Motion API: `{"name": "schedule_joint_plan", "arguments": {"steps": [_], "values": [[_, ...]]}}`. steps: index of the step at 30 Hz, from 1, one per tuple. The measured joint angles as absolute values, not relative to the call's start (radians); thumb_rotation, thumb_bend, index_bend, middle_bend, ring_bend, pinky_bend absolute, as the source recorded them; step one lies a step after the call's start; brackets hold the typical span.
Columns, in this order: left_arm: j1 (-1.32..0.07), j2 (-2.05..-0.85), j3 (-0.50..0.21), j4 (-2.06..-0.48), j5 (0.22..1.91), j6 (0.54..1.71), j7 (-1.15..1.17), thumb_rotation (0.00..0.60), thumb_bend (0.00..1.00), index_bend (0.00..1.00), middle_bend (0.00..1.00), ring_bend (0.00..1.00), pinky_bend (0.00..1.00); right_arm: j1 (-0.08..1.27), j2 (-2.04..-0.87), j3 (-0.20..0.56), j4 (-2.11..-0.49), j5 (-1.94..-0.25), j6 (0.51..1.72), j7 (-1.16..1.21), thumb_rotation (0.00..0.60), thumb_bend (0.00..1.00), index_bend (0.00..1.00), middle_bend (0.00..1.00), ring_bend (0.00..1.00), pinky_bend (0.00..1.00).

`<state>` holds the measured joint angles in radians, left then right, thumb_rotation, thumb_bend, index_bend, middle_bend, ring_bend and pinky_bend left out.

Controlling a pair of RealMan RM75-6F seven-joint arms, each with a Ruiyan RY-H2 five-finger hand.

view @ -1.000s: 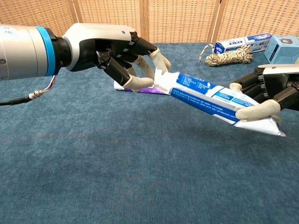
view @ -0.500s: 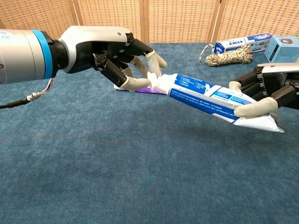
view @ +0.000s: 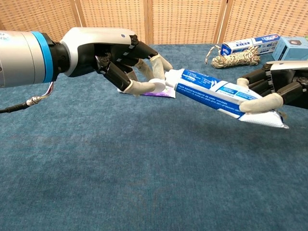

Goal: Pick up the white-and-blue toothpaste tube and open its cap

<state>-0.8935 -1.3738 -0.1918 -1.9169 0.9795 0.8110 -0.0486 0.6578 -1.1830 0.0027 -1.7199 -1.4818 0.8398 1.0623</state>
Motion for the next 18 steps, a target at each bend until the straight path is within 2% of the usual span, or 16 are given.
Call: {"name": "schedule_joint_plan", "arguments": {"steps": [11,18], "values": [[-0.887,-1.379,-0.189,-1.931,0.99,0.816,-0.045,0.6,0.4,0.43,0.19,0.27,0.39,0.649,-1.187,0.026,-1.729,-1.427,0.827,1.037,0.6,0.71,0.89,0.73,0.74,0.84],[-0.867,-1.356,-0.196,-1.949,1.013,0.858,-0.04,0.6,0.4,0.39,0.18,0.26,0.37,0.642,-1.187,0.04,-1.737,-1.404,0.82,0.971,0.6,0.71,0.89,0.73,0.74,0.84]]}}
